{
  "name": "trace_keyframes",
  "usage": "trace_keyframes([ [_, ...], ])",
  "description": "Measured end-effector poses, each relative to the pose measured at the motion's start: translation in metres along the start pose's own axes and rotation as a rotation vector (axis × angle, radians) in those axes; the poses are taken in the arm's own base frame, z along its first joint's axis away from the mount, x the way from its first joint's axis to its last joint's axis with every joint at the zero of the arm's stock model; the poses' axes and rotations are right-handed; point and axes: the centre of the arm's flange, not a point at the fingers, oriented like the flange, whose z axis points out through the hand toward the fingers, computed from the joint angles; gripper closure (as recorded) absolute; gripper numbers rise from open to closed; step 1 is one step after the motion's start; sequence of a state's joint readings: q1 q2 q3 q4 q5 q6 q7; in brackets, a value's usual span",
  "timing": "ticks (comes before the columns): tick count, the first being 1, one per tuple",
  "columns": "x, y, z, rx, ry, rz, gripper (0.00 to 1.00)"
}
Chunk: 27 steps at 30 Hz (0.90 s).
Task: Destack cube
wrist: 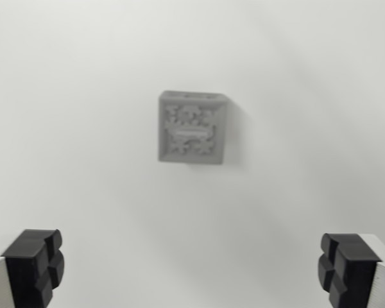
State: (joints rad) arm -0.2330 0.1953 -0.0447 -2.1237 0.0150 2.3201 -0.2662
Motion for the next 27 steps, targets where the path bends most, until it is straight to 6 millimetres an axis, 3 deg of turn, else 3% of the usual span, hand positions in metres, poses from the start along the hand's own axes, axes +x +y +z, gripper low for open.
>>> trace_keyframes([
  [12,0.000,0.000,-0.046,0.001,0.001,0.000,0.00],
  [27,0.001,0.000,-0.083,0.002,0.001,0.000,0.00],
])
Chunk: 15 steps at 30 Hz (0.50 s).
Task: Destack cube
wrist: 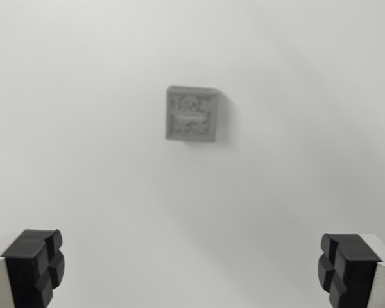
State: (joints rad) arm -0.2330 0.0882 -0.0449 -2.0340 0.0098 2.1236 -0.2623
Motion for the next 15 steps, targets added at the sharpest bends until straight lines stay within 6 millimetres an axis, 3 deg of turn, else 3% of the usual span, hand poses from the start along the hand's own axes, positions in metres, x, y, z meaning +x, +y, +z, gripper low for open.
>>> trace_keyframes([
  [15,0.0004,0.0001,-0.0099,0.000,0.000,0.000,0.00],
])
